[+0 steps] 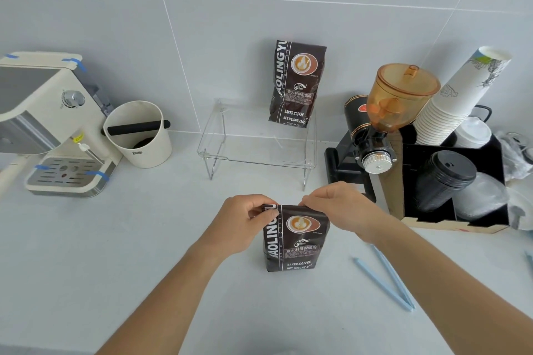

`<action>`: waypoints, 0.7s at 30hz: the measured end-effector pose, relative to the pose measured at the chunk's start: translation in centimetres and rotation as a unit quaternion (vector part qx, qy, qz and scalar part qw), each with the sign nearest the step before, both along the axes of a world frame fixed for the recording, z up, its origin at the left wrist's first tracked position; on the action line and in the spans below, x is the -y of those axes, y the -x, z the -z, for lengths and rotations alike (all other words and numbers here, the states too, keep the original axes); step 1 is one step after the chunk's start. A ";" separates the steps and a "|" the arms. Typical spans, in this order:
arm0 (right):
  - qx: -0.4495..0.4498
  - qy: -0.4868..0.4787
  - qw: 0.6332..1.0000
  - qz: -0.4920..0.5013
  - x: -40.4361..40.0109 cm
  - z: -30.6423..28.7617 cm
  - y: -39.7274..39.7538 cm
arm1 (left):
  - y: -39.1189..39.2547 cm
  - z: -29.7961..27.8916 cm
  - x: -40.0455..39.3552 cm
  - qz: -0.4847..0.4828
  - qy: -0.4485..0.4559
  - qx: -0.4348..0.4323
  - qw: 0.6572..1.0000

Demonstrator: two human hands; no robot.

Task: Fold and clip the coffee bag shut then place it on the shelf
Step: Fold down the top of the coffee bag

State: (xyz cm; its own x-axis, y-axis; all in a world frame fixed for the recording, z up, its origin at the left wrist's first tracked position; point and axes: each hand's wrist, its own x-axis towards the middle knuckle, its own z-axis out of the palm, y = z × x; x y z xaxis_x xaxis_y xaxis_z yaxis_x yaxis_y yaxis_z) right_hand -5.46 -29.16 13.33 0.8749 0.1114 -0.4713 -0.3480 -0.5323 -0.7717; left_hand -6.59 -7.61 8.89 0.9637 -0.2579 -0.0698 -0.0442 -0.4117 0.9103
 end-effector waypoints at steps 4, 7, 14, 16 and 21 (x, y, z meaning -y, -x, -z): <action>0.075 0.006 0.993 -0.088 1.0 0.0 0.7 | -0.2 0.5 0.1 -0.014 -0.005 0.008 1.000; 0.113 0.015 0.984 -0.135 1.9 0.2 1.0 | -0.1 0.9 0.3 -0.037 0.028 0.002 0.999; 0.198 0.002 0.977 -0.084 3.5 1.9 1.0 | -0.2 1.5 0.3 -0.027 0.128 -0.025 0.991; 0.198 -0.003 0.976 -0.095 3.6 1.9 1.1 | -0.2 1.7 0.2 -0.023 0.139 -0.023 0.990; 0.196 -0.006 0.972 -0.127 4.2 2.0 1.0 | 0.0 2.4 0.4 -0.044 0.162 -0.018 0.986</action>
